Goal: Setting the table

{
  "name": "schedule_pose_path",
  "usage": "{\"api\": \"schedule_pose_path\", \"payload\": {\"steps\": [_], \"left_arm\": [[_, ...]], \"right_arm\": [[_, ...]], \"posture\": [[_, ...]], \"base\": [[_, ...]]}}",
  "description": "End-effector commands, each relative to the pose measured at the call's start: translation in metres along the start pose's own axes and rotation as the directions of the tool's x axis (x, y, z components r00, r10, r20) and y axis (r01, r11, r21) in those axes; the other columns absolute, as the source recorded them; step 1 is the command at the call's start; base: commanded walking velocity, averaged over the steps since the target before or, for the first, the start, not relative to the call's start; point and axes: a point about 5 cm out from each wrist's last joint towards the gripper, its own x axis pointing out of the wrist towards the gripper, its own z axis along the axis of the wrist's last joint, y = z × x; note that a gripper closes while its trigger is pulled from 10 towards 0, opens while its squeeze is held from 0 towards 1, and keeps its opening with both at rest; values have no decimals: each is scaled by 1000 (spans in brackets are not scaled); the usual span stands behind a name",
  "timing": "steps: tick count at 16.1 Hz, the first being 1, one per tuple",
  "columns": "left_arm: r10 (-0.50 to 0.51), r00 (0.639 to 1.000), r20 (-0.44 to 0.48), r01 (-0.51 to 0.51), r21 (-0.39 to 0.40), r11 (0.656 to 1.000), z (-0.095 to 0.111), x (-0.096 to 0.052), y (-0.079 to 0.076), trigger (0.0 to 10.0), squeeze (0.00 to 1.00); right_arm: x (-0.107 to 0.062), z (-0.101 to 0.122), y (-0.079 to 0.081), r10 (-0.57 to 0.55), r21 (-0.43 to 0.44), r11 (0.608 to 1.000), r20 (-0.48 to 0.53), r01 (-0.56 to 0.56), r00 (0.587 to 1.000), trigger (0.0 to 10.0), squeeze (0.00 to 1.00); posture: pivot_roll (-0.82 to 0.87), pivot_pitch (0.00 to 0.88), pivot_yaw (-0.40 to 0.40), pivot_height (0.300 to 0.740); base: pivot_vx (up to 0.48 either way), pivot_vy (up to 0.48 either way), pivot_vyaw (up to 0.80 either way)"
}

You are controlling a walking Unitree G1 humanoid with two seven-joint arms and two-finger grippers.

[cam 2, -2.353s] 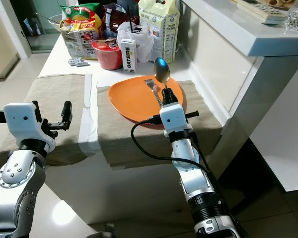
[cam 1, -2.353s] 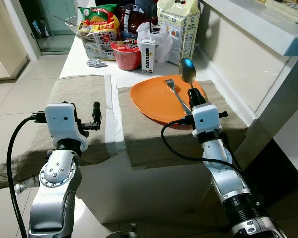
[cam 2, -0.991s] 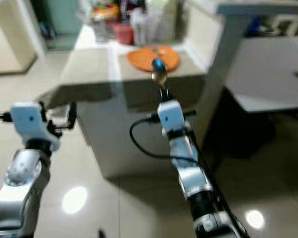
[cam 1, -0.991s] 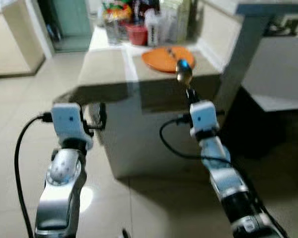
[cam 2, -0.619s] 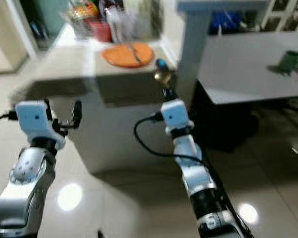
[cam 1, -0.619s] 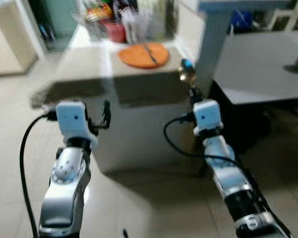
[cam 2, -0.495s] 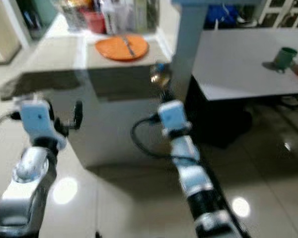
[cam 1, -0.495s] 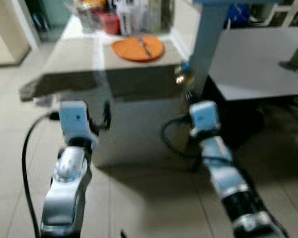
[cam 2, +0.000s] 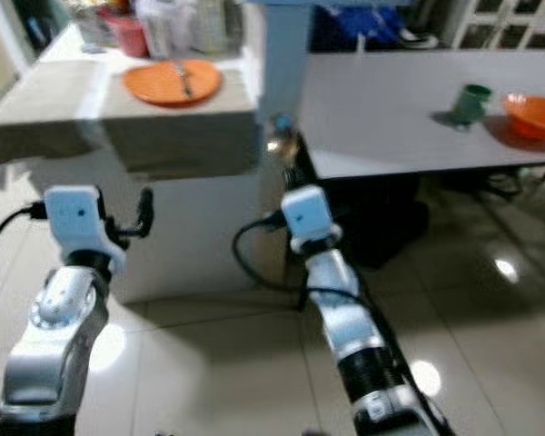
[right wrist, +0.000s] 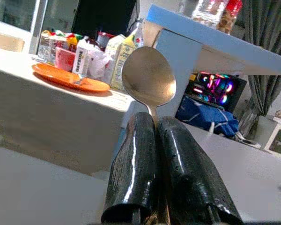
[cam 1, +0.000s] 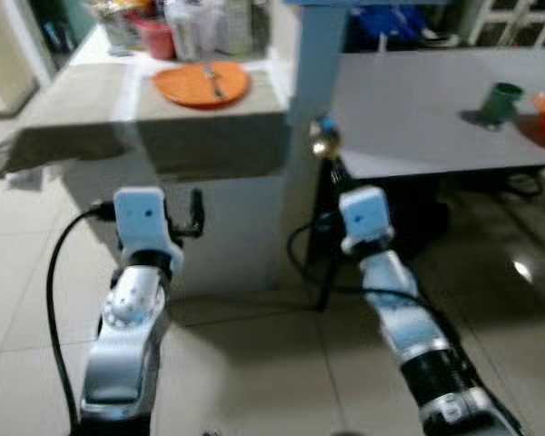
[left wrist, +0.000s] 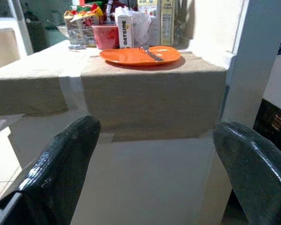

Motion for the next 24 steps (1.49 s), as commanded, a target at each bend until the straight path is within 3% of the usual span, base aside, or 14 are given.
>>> {"api": "schedule_pose_path", "payload": {"steps": [1,13,18,24], "left_arm": [[-11,1000,2,12,-2,1000,0,2,-4,10000,0],[-42,999,27,41,50,998,3,13,-9,10000,0],[-64,996,60,62,38,997,6,11,-15,10000,0],[-48,997,60,46,34,998,5,10,-15,10000,0]], "right_arm": [[2,2,-10,-22,-16,1000,10,22,1000,0,106],[-6,-2,-15,-39,-41,998,0,39,999,0,110],[-7,-3,-19,-54,-47,997,-7,53,999,0,110],[-8,-5,-20,-63,-51,997,-13,62,998,0,125]], "posture": [[-110,0,60,740],[-140,0,82,740],[-144,0,89,740],[-141,0,91,740]], "base": [[0,-458,0],[25,-441,0],[0,0,0],[448,0,0]]}}
